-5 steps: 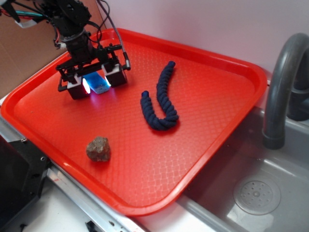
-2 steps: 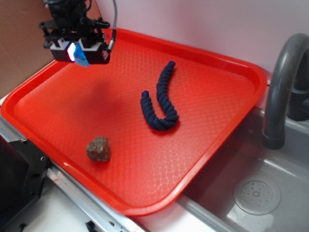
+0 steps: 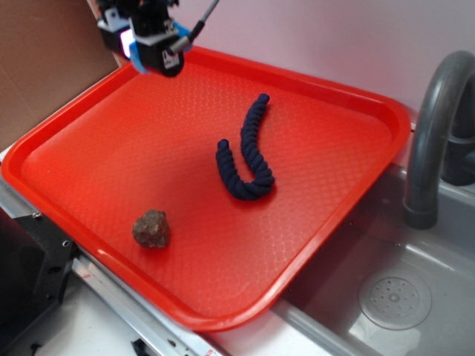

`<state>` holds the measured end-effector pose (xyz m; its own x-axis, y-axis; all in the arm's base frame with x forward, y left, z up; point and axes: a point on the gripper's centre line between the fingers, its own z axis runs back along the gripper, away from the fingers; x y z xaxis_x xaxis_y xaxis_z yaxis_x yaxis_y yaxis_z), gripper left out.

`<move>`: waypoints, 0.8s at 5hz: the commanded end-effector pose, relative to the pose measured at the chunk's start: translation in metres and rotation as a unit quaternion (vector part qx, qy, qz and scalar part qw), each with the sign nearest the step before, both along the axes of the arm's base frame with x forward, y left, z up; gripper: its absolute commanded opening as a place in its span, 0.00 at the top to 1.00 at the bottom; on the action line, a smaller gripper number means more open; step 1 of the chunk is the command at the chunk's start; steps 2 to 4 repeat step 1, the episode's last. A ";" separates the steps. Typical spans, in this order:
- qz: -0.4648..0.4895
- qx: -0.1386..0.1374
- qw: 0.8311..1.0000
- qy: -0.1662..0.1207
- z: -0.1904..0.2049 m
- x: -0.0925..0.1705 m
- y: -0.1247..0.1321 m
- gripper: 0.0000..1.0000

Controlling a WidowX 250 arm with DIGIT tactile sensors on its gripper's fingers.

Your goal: Grab the blue sponge.

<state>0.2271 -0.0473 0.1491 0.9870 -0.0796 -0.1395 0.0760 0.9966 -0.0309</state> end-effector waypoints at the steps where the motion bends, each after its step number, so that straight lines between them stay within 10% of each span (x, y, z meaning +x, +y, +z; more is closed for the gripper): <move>1: -0.077 0.000 0.997 -0.028 0.038 -0.010 -0.008 1.00; 4: -0.077 0.000 0.997 -0.028 0.038 -0.010 -0.008 1.00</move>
